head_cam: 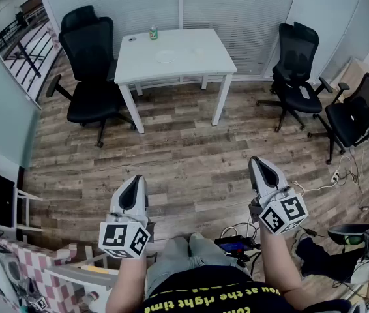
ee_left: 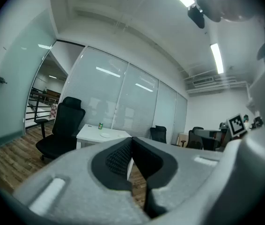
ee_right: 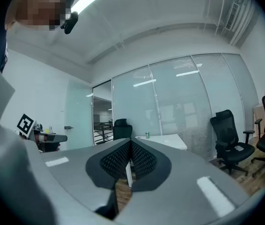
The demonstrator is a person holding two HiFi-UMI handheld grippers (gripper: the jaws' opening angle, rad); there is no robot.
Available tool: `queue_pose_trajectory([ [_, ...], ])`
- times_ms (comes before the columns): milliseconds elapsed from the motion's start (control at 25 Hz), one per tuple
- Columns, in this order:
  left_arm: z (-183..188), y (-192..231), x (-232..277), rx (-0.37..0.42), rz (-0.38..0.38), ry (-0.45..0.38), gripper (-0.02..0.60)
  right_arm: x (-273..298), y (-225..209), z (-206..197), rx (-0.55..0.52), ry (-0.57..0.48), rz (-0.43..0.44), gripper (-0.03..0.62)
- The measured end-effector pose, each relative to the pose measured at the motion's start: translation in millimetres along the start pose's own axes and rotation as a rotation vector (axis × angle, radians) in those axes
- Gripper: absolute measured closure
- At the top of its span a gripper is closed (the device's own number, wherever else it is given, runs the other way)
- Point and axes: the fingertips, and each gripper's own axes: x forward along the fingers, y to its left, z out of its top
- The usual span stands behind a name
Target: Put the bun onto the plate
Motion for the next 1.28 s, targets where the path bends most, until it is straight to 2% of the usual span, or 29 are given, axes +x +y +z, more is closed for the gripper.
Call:
queue_pose_trajectory([
  [320,0.4,-0.9,7.8,0.005,0.018,-0.002,0.581,1.7,-8.4,1.0,-0.005,0.002,0.016,0.589],
  [800,-7.4,-10.6,23.9,0.014,0.06,0.001,0.581,10.6,-32.9,3.7,0.096,-0.031,0.092,0.589],
  [1280,-8.0,-8.7,44.5,0.015,0.091,-0.006,0.58,28.3,-52.2,2.7,0.121,-0.032,0.123,0.589],
])
